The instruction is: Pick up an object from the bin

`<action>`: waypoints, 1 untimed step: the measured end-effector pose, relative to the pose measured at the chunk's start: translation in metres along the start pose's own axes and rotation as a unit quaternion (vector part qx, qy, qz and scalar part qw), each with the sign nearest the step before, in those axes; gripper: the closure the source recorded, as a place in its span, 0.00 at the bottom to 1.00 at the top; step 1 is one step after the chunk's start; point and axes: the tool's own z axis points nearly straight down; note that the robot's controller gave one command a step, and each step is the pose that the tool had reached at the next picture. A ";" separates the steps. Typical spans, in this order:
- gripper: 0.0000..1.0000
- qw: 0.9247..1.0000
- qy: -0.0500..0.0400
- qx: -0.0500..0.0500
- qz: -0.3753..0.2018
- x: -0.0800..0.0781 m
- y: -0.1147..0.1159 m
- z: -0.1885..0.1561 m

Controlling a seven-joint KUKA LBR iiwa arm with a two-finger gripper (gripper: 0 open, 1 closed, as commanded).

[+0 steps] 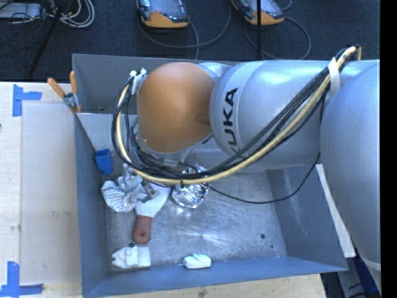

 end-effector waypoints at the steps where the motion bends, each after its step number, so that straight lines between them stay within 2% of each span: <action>1: 1.00 1.000 0.000 0.000 -0.001 -0.001 0.002 0.004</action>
Offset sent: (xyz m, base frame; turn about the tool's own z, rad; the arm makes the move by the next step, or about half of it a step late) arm -0.0229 0.0050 0.0522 -0.1773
